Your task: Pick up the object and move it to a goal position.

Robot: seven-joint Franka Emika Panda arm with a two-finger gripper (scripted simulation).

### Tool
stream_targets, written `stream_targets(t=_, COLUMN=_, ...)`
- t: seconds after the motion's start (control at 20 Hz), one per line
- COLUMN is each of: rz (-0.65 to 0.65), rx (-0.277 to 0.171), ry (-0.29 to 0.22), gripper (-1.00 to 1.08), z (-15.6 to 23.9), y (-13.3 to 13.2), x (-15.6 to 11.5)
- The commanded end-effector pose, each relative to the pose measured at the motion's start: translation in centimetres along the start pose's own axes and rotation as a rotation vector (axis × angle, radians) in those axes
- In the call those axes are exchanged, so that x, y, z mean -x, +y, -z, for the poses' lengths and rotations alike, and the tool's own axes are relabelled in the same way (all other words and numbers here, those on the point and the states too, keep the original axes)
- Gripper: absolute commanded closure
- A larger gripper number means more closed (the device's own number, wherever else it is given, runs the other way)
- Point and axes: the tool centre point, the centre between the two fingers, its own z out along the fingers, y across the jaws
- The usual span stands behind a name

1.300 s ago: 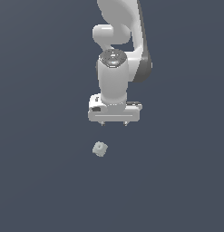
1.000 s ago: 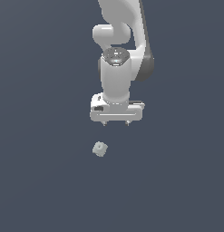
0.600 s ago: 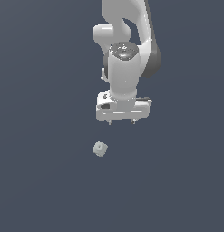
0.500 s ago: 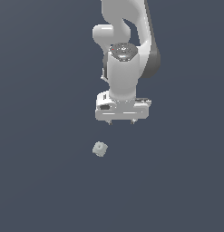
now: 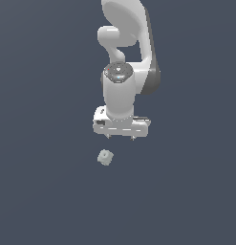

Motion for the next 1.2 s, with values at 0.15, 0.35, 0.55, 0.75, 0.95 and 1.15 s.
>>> stream_targets(t=0.15, rz=-0.137, rx=0.015, ry=-0.009, gripper=-0.92, z=-3.3, y=3.1, x=-1.8)
stream_targets(t=0.35, rz=-0.219, rx=0.028, ry=-0.013, gripper=-0.92, z=-5.4, y=5.0, x=-2.8)
stream_targets(t=0.55, rz=-0.272, rx=0.038, ry=-0.015, gripper=-0.92, z=-6.8, y=6.4, x=-3.3)
stream_targets(t=0.75, rz=-0.299, rx=0.043, ry=-0.016, gripper=-0.92, z=-7.5, y=7.0, x=-3.6)
stream_targets(t=0.95, rz=-0.298, rx=0.043, ry=-0.017, gripper=-0.92, z=-7.6, y=7.0, x=-3.5)
stream_targets(t=1.15, rz=-0.298, rx=0.043, ry=-0.017, gripper=-0.92, z=-8.5, y=7.1, x=-3.5)
